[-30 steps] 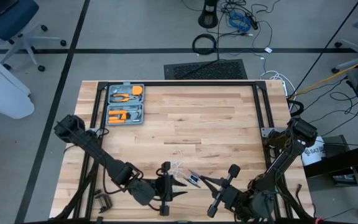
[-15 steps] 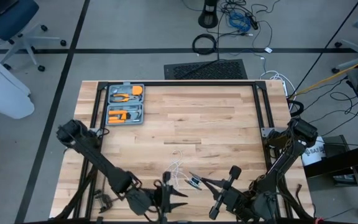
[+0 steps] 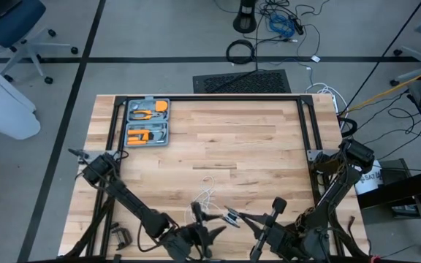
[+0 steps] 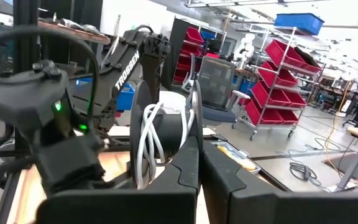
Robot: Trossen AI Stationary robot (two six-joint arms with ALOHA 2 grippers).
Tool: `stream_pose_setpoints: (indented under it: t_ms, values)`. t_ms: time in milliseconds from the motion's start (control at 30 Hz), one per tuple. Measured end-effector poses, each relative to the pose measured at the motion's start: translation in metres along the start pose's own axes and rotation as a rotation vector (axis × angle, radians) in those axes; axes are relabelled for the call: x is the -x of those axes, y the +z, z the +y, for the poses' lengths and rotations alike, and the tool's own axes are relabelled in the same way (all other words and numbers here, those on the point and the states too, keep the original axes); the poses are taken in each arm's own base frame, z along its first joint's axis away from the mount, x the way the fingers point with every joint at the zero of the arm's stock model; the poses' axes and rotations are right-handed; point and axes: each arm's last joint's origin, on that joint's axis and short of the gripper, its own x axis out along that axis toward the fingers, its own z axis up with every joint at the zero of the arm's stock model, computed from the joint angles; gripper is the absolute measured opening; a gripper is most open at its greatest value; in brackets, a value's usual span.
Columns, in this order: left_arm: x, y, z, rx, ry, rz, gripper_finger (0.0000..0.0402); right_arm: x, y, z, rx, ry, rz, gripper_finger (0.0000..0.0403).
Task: Coil cords
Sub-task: Coil the white wire on the spool
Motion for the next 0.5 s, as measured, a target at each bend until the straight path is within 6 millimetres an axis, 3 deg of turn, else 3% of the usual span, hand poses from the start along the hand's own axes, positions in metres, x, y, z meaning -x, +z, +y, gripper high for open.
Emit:
stream_pose_setpoints:
  t_ms: [500]
  values:
    - [-0.0073,-0.0036,0.0008,-0.026,-0.058,0.012,0.0199,0.0018,0.0011,-0.0001,-0.012,0.004,-0.003,0.0]
